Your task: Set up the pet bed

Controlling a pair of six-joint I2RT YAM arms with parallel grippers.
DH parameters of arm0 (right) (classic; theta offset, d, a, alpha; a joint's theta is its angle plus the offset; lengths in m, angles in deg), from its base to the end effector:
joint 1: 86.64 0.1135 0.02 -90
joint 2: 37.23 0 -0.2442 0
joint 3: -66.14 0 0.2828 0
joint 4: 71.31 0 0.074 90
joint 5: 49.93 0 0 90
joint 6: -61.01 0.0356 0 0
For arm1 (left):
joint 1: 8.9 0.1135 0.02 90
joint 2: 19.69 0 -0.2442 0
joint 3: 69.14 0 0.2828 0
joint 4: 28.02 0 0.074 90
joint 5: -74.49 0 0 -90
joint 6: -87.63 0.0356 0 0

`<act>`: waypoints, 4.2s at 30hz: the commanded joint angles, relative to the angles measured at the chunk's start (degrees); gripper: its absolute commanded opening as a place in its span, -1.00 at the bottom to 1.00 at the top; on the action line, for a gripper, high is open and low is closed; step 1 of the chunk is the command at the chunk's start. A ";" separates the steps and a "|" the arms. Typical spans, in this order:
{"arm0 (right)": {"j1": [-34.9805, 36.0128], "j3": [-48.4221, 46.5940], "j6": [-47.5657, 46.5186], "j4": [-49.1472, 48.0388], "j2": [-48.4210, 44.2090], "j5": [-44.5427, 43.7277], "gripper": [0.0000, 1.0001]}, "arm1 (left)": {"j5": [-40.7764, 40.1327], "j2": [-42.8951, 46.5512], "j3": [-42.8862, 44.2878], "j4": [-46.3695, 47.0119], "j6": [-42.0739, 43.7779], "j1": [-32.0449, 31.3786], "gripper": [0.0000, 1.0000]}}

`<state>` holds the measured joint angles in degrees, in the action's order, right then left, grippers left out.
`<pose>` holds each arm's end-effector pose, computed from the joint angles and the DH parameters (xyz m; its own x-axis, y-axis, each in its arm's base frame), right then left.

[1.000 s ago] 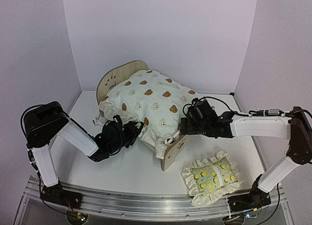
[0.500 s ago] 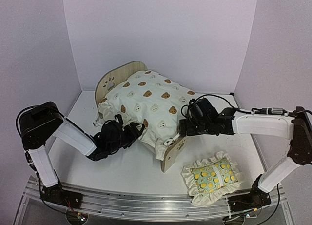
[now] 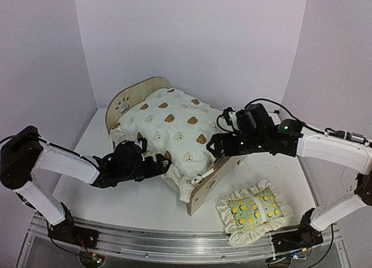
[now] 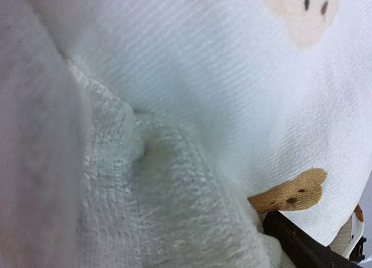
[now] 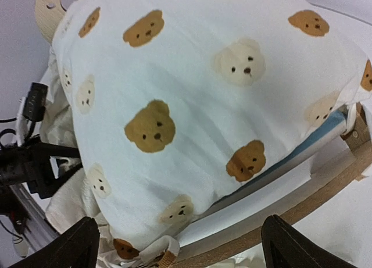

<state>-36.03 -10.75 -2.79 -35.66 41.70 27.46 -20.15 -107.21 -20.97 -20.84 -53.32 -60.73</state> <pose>0.2229 0.2592 0.2766 -0.6327 -0.0916 -0.7690 -0.4070 0.8841 0.2296 0.2005 -0.2504 0.1199 -0.7830 -0.2565 -0.5667 0.2115 0.7471 -0.6302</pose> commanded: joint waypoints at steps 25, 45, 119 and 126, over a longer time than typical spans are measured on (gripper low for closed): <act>21.99 19.24 18.36 -15.23 -1.54 -9.69 0.96 | 0.79 26.13 1.83 -21.42 7.66 -1.81 0.99; 20.58 17.30 12.42 -22.13 9.66 -16.04 0.96 | -3.43 33.33 -10.51 -4.80 -10.57 -1.69 0.99; 2.01 22.94 4.45 -10.86 0.19 -37.69 0.19 | 31.23 -3.60 27.61 -15.81 40.22 48.90 0.29; 0.99 23.16 -1.01 -11.61 -3.90 -30.76 0.46 | 20.58 0.95 23.59 -14.71 41.73 43.02 -0.48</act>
<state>-35.06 12.24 0.42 -46.15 41.31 -7.70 2.59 -110.52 3.37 -38.26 -11.37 -15.04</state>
